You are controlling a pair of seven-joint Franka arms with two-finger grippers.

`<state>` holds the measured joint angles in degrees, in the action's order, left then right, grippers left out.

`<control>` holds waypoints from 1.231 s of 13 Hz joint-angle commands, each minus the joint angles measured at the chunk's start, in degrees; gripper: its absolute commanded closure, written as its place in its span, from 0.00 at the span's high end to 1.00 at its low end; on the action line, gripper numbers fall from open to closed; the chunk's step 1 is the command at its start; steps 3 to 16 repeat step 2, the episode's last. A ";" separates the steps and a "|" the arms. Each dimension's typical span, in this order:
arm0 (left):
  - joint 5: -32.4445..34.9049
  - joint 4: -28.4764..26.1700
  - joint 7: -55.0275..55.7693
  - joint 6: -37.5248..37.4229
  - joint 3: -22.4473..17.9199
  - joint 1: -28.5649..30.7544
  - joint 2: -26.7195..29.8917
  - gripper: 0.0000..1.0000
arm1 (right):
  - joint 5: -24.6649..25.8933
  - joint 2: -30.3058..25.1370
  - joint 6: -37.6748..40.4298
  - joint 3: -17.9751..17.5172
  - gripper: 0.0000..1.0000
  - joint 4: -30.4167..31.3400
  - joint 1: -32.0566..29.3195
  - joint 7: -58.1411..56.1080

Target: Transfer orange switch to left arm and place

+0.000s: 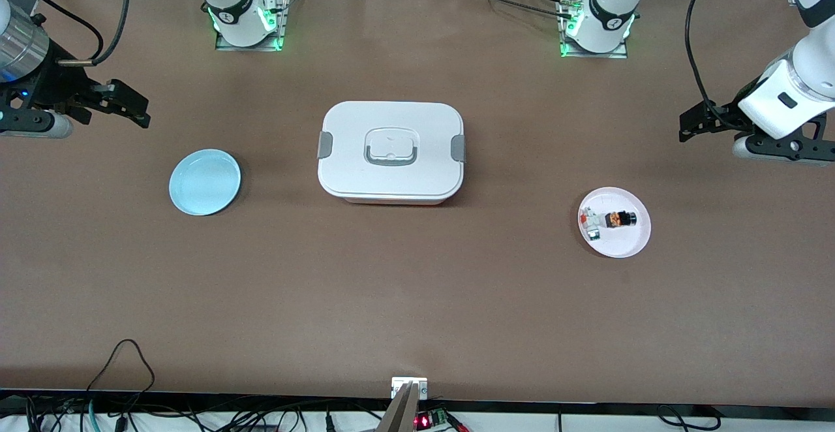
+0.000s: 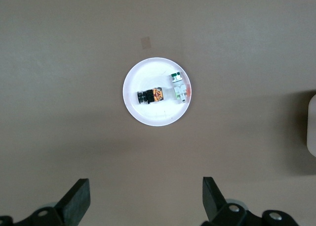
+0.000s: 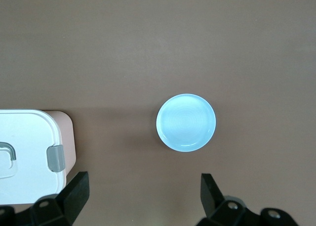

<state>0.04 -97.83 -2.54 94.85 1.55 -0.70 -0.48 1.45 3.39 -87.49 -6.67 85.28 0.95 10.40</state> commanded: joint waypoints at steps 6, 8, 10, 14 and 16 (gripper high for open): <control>1.10 0.09 0.87 -0.54 -0.15 -0.53 0.48 1.00 | 0.13 -0.40 -0.40 -0.44 1.00 0.15 -0.07 0.77; 1.10 0.09 0.87 -0.54 -0.15 -0.53 0.48 1.00 | 0.13 -0.40 -0.40 -0.44 1.00 0.15 -0.07 0.77; 1.10 0.09 0.87 -0.54 -0.15 -0.53 0.48 1.00 | 0.13 -0.40 -0.40 -0.44 1.00 0.15 -0.07 0.77; 1.10 0.09 0.87 -0.54 -0.15 -0.53 0.48 1.00 | 0.13 -0.40 -0.40 -0.44 1.00 0.15 -0.07 0.77; 1.10 0.09 0.87 -0.54 -0.15 -0.53 0.48 1.00 | 0.13 -0.40 -0.40 -0.44 1.00 0.15 -0.07 0.77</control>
